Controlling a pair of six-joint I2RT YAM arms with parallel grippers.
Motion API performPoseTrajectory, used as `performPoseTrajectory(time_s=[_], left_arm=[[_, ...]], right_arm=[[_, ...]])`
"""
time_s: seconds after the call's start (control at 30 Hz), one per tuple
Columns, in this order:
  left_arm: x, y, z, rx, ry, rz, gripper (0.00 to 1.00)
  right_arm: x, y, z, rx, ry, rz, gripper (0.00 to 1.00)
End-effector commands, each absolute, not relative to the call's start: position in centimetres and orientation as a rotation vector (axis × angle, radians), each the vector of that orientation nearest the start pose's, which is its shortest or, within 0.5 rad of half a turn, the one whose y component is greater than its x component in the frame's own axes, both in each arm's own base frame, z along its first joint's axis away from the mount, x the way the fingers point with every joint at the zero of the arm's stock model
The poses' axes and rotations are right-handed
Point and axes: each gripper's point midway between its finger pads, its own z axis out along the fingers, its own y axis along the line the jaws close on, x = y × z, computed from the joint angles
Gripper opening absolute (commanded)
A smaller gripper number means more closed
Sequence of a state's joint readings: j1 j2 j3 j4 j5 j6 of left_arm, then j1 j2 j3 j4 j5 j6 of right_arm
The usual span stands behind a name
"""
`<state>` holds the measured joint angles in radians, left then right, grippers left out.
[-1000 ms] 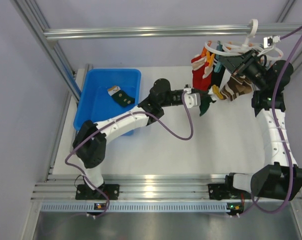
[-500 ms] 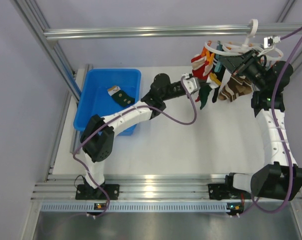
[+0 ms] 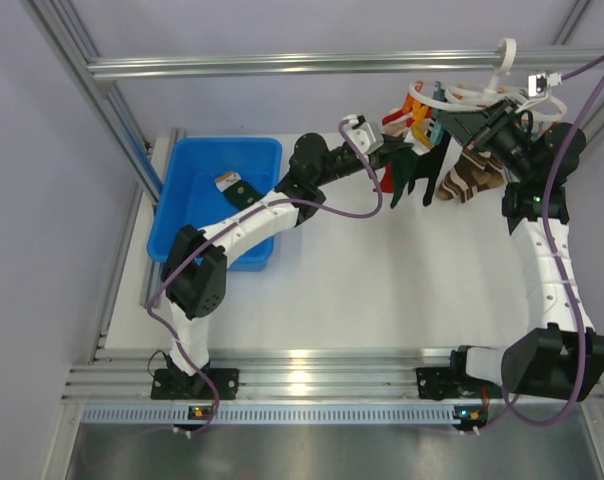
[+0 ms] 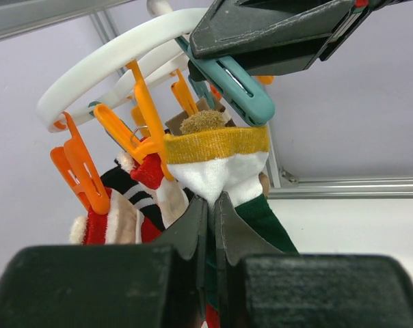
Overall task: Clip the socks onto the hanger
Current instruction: Clamp the sock onto the hanger.
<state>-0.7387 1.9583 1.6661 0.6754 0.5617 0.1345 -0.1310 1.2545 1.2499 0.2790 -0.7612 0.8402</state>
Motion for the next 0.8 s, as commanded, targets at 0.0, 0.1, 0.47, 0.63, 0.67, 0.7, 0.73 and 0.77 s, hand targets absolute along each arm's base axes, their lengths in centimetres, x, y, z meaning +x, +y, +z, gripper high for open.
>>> performPoseTrajectory(time_s=[0.0,0.1,0.47,0.63,0.67,0.7,0.73,0.77], left_arm=[[36.6,-46.5,42.6,0.943,0.753,-0.904,0.00],[36.2,-46.6,42.4,0.962,0.750,-0.929,0.00],[35.7,-47.1,42.1,0.957,0.802,-1.079,0.00],[37.0,-46.9,42.4,0.908,0.837,-1.110,0.00],[37.2,-46.8,42.4,0.900,0.839,-1.112,0.00],[37.3,-46.8,42.4,0.896,0.839,-1.117,0.00],[37.4,-46.7,42.6,0.890,0.836,-1.117,0.00],[37.3,-46.7,42.6,0.889,0.835,-1.126,0.00]], right_arm=[[37.4,9.4,48.0,-0.067,1.315,1.026,0.00],[37.3,9.5,48.2,-0.075,1.307,1.028,0.00],[37.0,9.8,48.5,-0.100,1.289,1.048,0.00],[36.8,10.0,48.6,-0.104,1.288,1.063,0.00],[36.9,10.0,48.6,-0.105,1.288,1.061,0.00],[36.9,10.0,48.5,-0.103,1.290,1.063,0.00],[36.9,10.0,48.4,-0.104,1.291,1.061,0.00],[37.0,9.9,48.3,-0.103,1.293,1.061,0.00]])
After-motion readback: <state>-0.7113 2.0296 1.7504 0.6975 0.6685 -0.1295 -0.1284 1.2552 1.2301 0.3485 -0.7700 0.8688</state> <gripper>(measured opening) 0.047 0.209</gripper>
